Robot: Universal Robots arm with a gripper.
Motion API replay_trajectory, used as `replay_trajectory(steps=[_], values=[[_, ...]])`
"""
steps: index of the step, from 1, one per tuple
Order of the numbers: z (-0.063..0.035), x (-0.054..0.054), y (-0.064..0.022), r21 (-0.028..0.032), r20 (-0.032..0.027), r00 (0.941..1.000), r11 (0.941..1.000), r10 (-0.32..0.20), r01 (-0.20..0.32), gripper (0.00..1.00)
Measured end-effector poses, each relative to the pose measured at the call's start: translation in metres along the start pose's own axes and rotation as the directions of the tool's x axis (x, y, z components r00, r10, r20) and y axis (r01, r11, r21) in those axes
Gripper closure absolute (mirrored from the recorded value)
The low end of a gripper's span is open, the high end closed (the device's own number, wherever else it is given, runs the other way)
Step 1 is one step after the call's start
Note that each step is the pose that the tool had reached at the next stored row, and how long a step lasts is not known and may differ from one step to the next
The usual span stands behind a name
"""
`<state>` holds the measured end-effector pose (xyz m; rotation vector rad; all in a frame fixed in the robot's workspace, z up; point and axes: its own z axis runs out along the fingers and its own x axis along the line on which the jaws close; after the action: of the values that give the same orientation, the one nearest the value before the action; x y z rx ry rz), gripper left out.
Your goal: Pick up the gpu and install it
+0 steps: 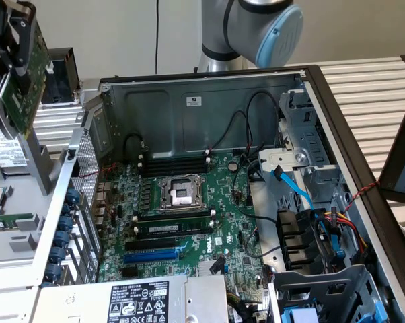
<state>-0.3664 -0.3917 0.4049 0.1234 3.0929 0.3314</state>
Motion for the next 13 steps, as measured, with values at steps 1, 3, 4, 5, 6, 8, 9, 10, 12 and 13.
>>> replay_trajectory(steps=[1, 3, 4, 5, 6, 8, 9, 10, 12, 13], values=[[-0.0017, -0.002, 0.0002, 0.0004, -0.0056, 1.0000, 1.0000, 0.001, -0.001, 0.73], [-0.0040, -0.005, 0.0004, 0.0015, -0.0188, 0.9998, 1.0000, 0.004, -0.004, 0.73], [-0.0046, -0.006, 0.0004, 0.0018, -0.0266, 0.9996, 1.0000, 0.006, -0.006, 0.73], [-0.0049, -0.008, 0.0003, 0.0016, -0.0331, 0.9994, 1.0000, 0.007, -0.007, 0.73], [-0.0051, -0.009, 0.0000, 0.0010, -0.0380, 0.9992, 1.0000, 0.008, -0.008, 0.73], [-0.0051, -0.009, -0.0003, 0.0007, -0.0396, 0.9992, 1.0000, 0.009, -0.009, 0.73], [-0.0051, -0.009, -0.0003, 0.0007, -0.0396, 0.9992, 1.0000, 0.009, -0.009, 0.73], [-0.0051, -0.009, -0.0003, 0.0007, -0.0397, 0.9992, 1.0000, 0.009, -0.009, 0.73], [-0.0052, -0.013, -0.0007, 0.0009, -0.0412, 0.9991, 1.0000, 0.009, -0.009, 0.73], [-0.0053, -0.017, -0.0008, 0.0009, -0.0414, 0.9991, 1.0000, 0.009, -0.009, 0.73]])
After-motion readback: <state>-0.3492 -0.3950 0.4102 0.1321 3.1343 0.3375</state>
